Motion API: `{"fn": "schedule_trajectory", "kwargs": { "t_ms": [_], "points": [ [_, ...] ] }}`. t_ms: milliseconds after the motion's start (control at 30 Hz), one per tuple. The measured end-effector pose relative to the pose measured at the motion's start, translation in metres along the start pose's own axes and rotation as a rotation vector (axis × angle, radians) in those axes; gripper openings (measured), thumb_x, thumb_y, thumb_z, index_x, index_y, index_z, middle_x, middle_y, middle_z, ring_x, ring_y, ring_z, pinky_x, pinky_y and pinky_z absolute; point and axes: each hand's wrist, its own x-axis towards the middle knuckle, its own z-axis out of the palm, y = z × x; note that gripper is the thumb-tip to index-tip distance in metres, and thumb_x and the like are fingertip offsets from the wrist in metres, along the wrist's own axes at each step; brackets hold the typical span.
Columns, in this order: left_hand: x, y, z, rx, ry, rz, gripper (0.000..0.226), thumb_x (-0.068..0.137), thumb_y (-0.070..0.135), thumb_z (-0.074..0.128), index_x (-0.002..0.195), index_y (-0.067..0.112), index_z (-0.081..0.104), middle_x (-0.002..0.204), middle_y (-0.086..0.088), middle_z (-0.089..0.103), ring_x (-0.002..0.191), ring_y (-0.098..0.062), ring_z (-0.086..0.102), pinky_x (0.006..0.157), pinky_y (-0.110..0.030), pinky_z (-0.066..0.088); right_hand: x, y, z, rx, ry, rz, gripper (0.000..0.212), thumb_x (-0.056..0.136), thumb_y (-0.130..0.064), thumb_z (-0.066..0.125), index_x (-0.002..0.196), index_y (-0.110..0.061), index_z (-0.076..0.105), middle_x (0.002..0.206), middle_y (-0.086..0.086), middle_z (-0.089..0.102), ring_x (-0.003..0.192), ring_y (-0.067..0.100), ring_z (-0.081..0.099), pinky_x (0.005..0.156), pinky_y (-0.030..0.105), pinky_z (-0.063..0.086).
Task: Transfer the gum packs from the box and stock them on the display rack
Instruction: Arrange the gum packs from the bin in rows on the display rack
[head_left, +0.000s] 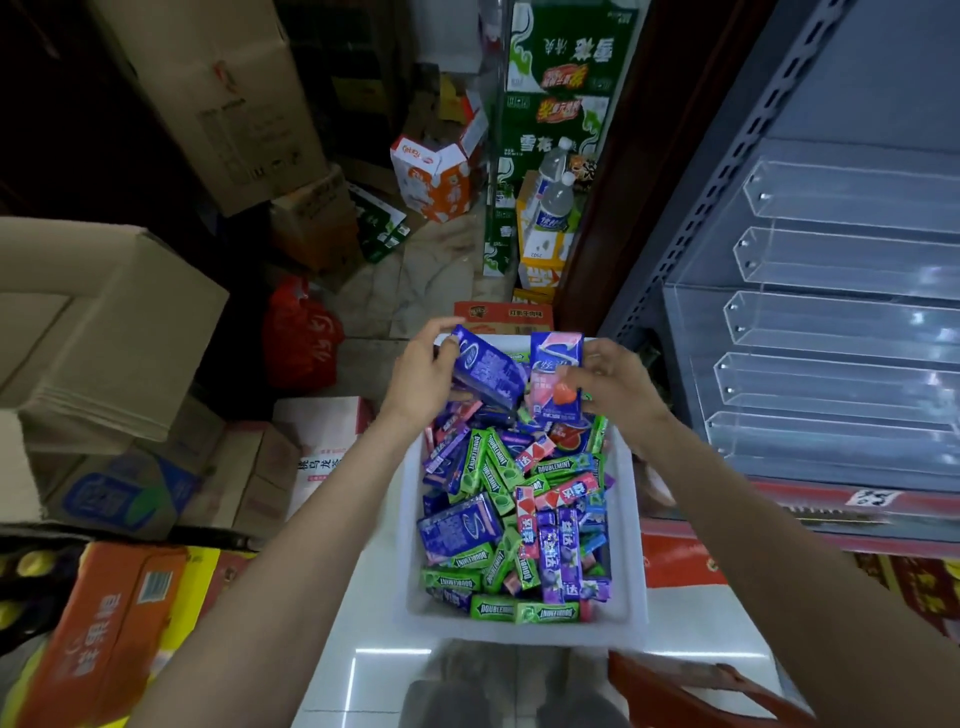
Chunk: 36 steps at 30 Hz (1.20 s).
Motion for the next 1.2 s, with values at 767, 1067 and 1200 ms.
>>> {"fn": "schedule_trajectory", "kwargs": {
  "t_ms": [767,1067,1200],
  "points": [
    [-0.061,0.194,0.116,0.031,-0.049,0.318,0.029,0.086,0.018,0.067,0.107,0.000,0.057,0.086,-0.014,0.070,0.061,-0.012,0.066,0.054,-0.019,0.054,-0.056,-0.091,-0.192,0.139,-0.031,-0.295,0.018,0.090,-0.001,0.056,0.102,-0.011,0.047,0.093,0.006,0.063,0.073,0.014,0.064,0.071,0.036,0.055],
    [-0.045,0.226,0.144,0.233,0.009,0.525,0.029,0.090,0.024,0.062,0.115,0.018,0.051,0.106,-0.001,0.065,0.090,-0.011,0.063,0.080,-0.033,0.055,-0.071,-0.114,-0.244,-0.003,0.154,-0.398,0.047,0.091,0.000,0.055,0.128,-0.027,0.046,0.093,0.006,0.061,0.077,0.016,0.063,0.064,0.030,0.058],
    [-0.039,0.240,0.158,0.379,-0.003,0.596,0.036,0.095,0.020,0.054,0.130,0.018,0.047,0.119,0.001,0.059,0.099,-0.006,0.053,0.078,-0.022,0.042,-0.064,-0.122,-0.264,0.001,0.235,-0.406,0.035,0.090,0.000,0.056,0.116,-0.022,0.048,0.105,0.008,0.059,0.090,0.017,0.060,0.079,0.042,0.056]
  ]
}}
